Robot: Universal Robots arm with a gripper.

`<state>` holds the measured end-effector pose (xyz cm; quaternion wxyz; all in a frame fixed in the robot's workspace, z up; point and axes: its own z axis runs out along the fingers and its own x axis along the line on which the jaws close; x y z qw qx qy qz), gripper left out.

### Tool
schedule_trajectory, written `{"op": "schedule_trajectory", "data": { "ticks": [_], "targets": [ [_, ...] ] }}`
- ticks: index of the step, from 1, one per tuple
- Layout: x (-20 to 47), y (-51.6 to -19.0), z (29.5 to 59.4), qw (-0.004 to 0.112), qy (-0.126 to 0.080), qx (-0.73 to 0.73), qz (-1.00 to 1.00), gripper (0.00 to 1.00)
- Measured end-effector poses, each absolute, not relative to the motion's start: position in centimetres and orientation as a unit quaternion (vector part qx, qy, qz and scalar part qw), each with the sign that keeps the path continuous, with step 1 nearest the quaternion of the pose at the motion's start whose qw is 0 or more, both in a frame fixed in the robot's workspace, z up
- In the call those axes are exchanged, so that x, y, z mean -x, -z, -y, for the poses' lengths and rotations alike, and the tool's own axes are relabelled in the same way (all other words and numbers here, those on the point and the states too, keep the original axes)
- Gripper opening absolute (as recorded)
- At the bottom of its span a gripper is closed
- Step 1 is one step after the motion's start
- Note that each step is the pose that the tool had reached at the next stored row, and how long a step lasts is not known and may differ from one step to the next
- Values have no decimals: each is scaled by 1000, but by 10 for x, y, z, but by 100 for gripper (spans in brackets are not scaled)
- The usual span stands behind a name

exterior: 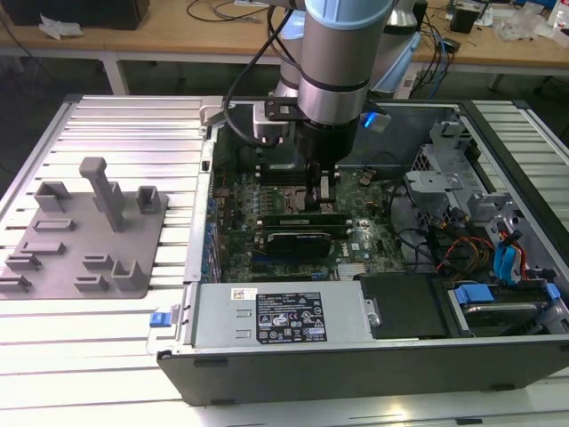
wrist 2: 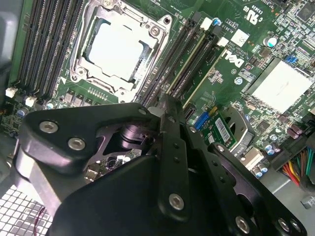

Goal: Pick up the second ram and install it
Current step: 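Press down the second ram until it locks into place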

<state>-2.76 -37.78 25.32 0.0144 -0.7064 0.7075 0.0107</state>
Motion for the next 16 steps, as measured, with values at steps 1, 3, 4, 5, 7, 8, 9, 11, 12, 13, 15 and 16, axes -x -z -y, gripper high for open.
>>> {"op": "schedule_trajectory", "data": {
  "ticks": [1, 3, 4, 5, 7, 8, 9, 11, 12, 13, 15, 16],
  "targets": [
    [28, -253, 378, 14, -11, 706, -708, 8],
    [28, -253, 378, 14, -11, 706, -708, 8],
    [27, -253, 378, 14, -11, 706, -708, 8],
    [26, -253, 378, 14, -11, 706, -708, 8],
    [23, -253, 378, 14, -11, 706, -708, 8],
    [22, -253, 378, 14, -11, 706, -708, 8],
    [21, -253, 378, 14, -11, 706, -708, 8],
    [18, -253, 378, 14, -11, 706, -708, 8],
    [16, -253, 378, 14, -11, 706, -708, 8],
    [14, -253, 378, 14, -11, 706, -708, 8],
    [10, -253, 378, 14, -11, 706, -708, 8],
    [7, -253, 378, 14, -11, 706, -708, 8]
  ]
}}
